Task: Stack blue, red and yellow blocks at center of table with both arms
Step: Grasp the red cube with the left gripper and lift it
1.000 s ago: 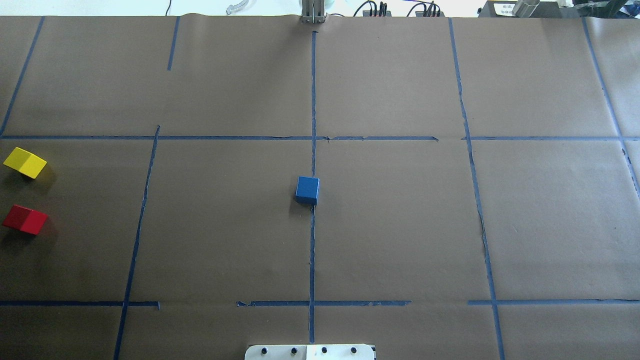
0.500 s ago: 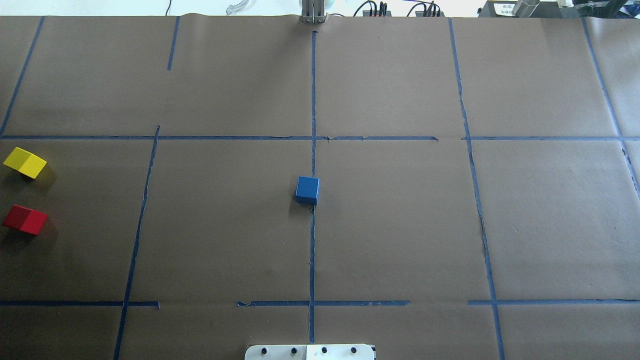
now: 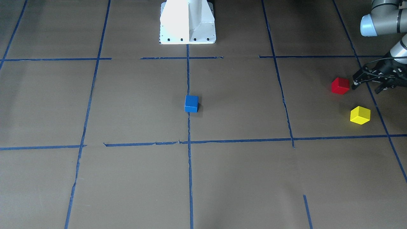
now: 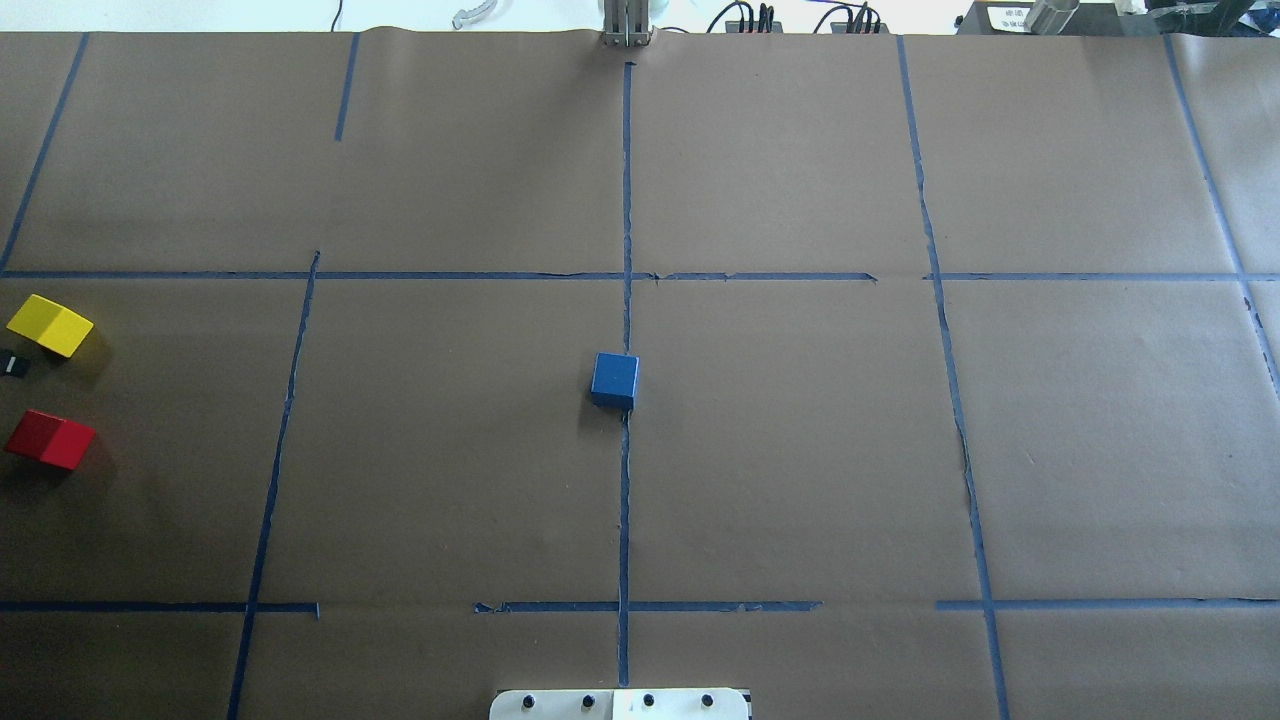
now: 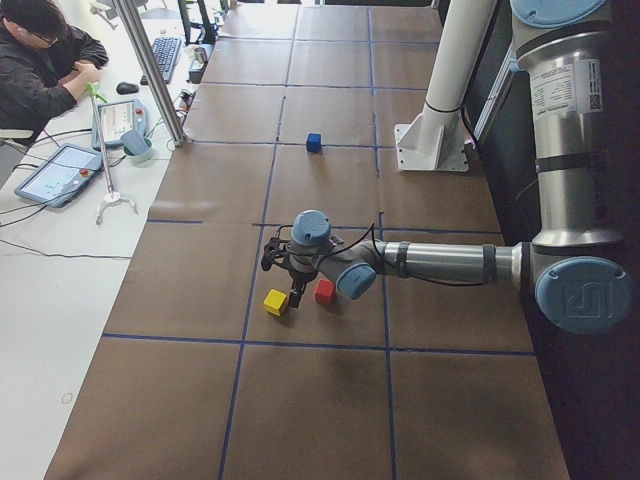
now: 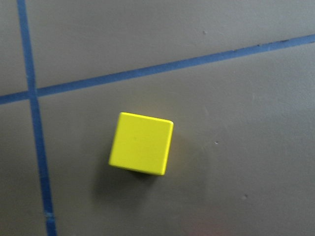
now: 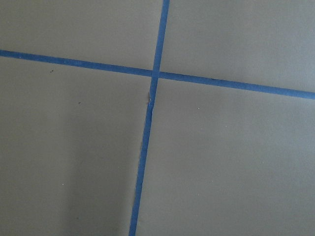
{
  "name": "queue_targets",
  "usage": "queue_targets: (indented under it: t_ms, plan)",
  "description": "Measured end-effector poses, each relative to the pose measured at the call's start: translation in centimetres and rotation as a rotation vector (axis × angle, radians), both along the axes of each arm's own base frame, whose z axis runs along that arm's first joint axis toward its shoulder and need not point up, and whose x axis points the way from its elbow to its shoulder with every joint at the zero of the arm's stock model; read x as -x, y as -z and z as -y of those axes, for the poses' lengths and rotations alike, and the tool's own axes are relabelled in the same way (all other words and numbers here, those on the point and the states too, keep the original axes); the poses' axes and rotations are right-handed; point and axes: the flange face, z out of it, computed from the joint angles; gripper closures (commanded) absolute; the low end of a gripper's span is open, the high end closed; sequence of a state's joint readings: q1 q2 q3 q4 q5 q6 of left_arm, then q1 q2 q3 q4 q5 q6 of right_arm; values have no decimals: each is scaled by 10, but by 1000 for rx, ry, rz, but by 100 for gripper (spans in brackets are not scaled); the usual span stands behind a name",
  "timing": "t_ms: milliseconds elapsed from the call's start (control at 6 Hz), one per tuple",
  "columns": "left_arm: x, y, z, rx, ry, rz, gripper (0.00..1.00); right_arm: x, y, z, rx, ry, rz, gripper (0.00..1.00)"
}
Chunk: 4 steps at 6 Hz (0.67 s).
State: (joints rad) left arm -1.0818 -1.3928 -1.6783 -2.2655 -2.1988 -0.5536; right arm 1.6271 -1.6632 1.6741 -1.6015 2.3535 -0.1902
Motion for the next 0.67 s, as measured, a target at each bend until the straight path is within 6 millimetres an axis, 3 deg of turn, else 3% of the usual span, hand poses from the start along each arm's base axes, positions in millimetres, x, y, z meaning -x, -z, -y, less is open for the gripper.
queue_targets:
  t_ms: [333,667]
  plan:
    - [-27,-5,-17,16,-45,1,0,0,-1,0,2,1,0,0]
    - [-41,-16,-28,34,-83,13,0,1,-3,-2,6,3,0,0]
